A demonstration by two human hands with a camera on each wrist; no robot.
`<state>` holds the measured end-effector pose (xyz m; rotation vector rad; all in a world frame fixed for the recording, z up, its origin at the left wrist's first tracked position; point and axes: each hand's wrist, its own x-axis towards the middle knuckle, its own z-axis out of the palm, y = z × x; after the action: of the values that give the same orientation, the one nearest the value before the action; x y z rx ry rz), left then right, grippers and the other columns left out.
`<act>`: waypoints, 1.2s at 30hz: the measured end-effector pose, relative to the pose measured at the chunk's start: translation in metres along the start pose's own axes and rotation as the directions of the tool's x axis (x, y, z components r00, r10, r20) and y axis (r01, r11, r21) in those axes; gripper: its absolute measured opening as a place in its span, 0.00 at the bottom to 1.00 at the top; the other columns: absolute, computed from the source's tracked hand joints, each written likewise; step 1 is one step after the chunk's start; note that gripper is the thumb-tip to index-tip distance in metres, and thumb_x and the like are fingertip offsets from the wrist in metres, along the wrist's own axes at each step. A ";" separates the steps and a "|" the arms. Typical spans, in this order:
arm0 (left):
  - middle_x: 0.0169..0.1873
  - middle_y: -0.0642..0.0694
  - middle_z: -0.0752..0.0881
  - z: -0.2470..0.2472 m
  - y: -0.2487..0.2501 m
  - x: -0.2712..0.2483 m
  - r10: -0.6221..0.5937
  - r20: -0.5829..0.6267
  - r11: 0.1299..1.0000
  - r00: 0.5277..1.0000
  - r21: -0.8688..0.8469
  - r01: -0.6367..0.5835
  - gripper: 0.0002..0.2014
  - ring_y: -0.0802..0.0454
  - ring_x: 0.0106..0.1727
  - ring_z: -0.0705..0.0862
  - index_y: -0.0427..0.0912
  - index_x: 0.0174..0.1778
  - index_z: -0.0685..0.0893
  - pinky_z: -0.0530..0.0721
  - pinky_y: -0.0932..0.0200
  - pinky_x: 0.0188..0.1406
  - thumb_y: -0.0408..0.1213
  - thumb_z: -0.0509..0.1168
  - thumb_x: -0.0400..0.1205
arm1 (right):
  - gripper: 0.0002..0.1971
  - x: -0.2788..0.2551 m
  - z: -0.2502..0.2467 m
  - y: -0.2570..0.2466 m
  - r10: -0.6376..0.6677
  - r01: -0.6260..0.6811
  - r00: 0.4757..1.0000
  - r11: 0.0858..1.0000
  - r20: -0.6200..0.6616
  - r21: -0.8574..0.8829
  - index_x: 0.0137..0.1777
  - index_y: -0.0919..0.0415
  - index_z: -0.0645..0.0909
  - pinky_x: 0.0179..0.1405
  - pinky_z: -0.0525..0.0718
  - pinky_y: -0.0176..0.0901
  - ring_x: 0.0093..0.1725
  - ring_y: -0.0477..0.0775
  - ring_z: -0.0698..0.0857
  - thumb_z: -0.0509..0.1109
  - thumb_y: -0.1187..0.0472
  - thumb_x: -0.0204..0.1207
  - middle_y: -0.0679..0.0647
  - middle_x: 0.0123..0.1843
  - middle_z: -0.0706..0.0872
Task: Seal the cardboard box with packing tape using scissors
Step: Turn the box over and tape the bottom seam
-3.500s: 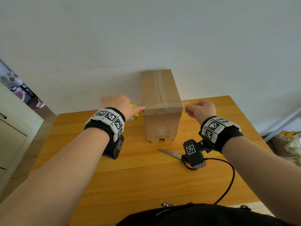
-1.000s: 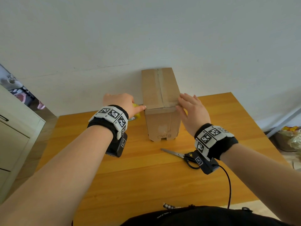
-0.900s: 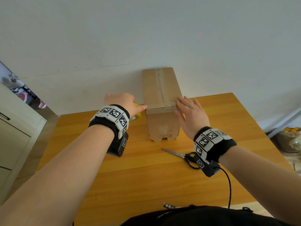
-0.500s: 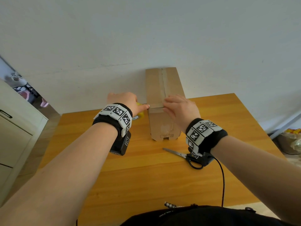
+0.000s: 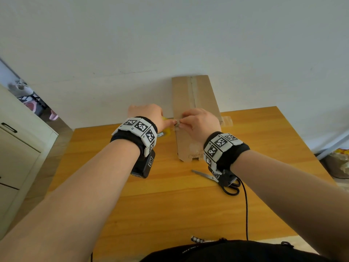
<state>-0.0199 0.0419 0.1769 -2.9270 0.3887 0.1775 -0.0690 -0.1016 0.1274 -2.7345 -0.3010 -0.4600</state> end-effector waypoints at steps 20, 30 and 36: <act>0.27 0.52 0.75 0.002 0.001 0.000 -0.009 -0.002 1.000 1.000 -0.027 0.009 0.28 0.53 0.30 0.73 0.49 0.43 0.80 0.66 0.54 0.44 0.71 0.51 0.75 | 0.22 -0.031 0.005 0.026 -0.054 0.062 0.997 0.986 0.051 -0.154 0.69 0.62 0.77 0.75 0.61 0.55 0.73 0.61 0.75 0.53 0.53 0.81 0.61 0.70 0.79; 0.26 0.52 0.73 0.002 0.001 0.002 -0.008 0.035 1.000 0.999 -0.021 0.009 0.28 0.53 0.30 0.73 0.48 0.42 0.80 0.67 0.54 0.43 0.70 0.51 0.76 | 0.32 -0.041 -0.001 0.028 0.291 -0.291 0.954 0.957 0.067 -0.012 0.82 0.63 0.46 0.79 0.42 0.40 0.83 0.52 0.44 0.47 0.46 0.84 0.57 0.84 0.46; 0.26 0.51 0.71 0.006 0.002 0.005 0.009 0.050 0.997 0.999 -0.083 -0.005 0.26 0.55 0.27 0.70 0.48 0.28 0.67 0.65 0.61 0.26 0.67 0.53 0.77 | 0.35 -0.039 0.000 0.026 0.495 -0.481 0.865 0.762 0.088 0.434 0.81 0.65 0.38 0.78 0.42 0.38 0.83 0.51 0.40 0.52 0.50 0.84 0.57 0.84 0.36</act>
<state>-0.0159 0.0398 0.1696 -2.9955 0.3933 0.2738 -0.0987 -0.1308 0.1057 -2.2266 0.2923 -0.2446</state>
